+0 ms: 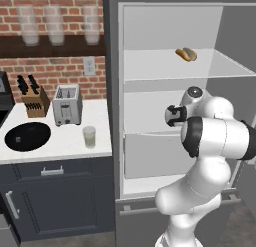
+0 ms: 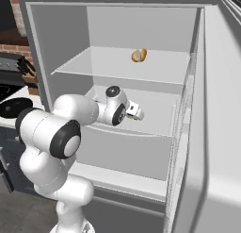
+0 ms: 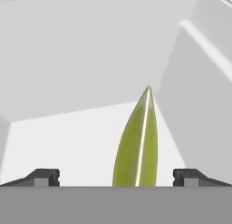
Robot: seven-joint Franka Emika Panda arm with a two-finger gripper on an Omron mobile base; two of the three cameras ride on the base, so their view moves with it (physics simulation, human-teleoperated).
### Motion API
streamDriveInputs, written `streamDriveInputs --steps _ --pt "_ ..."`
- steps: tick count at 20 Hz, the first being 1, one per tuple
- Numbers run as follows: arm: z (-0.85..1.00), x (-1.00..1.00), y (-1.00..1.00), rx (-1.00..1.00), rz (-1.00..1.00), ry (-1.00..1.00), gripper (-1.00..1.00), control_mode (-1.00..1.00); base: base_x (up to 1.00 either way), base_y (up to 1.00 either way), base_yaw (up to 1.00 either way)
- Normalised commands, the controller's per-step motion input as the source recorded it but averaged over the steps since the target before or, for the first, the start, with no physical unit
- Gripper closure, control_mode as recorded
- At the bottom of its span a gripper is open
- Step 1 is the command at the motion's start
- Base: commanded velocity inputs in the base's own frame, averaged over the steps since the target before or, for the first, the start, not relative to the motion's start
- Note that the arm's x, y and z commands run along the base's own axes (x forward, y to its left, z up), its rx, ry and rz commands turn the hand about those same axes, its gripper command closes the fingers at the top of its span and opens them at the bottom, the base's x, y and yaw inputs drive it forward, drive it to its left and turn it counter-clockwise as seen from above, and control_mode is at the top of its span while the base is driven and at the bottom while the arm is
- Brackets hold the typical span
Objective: Grab a lemon wedge from the fridge and one ice cube from the ice bowl, and put them in the glass of lemonade.
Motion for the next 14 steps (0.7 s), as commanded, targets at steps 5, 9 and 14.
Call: streamDriveInputs --steps 5,9,14 --pt "0.01 -0.02 -0.16 0.01 0.0 -0.07 -1.0 -1.0 0.0 0.0 0.0" --pt "0.1 0.0 -0.02 0.01 0.0 -0.01 -1.0 -1.0 0.0 0.0 0.0" --pt "0.16 0.11 0.0 0.0 0.0 0.03 -1.0 -1.0 0.0 0.0 0.0"
